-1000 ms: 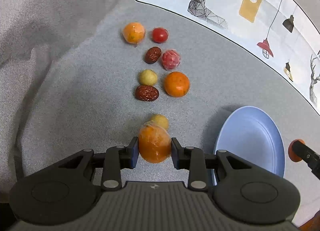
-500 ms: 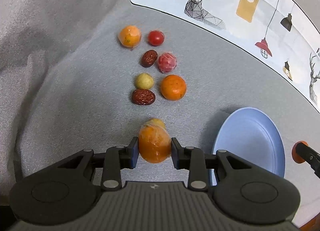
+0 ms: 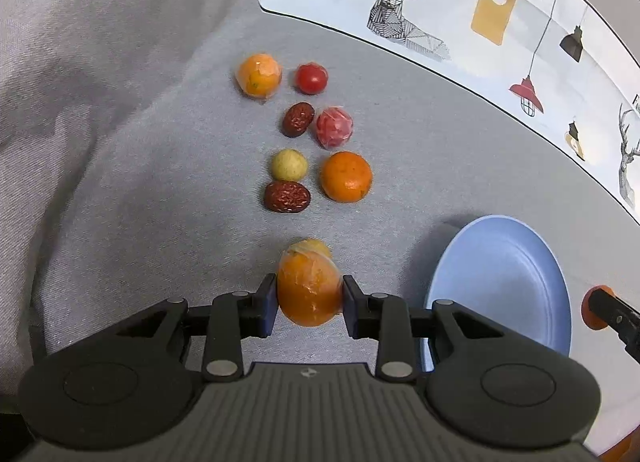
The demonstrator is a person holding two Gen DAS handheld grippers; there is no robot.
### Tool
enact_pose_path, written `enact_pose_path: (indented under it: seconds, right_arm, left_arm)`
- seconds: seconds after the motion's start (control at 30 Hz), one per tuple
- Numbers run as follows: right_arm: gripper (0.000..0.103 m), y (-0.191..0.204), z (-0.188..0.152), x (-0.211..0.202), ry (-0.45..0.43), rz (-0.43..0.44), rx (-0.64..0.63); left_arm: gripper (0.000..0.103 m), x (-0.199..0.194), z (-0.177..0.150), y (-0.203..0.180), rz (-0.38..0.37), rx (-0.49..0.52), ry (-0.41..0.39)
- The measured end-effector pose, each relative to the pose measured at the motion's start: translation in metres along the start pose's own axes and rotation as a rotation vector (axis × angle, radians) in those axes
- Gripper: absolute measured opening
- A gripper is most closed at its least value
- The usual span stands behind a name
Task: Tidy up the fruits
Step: 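Carry the bagged fruit with the left tool while the right tool carries the mandarin over the plate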
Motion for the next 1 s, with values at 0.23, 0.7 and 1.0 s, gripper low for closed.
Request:
enact_pose_path:
  seconds: [0.23,0.7,1.0]
  right_arm:
    - [0.035,0.003,0.0,0.001,-0.003,0.005,-0.012]
    - [0.035,0.002,-0.003,0.002,0.009,-0.004,-0.013]
    - [0.035,0.003,-0.006,0.005,0.023,-0.011,-0.024]
  left_arm:
    - [0.036,0.001,0.0,-0.002,0.002,0.006,0.0]
    - [0.036,-0.008,0.004,-0.014,-0.007,0.069,-0.059]
    - [0.036,-0.018,0.0,-0.05,-0.145,0.18,-0.106]
Point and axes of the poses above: each gripper's, at about its wrist camera, not at the fingertips, and x roughly the way its jaws point, y to its left, z to its top, the point moved 6 cm from there along x, roughly the way its jaws point, and after that the axes turned 5 degrees about -y, right-handed, at the moved point
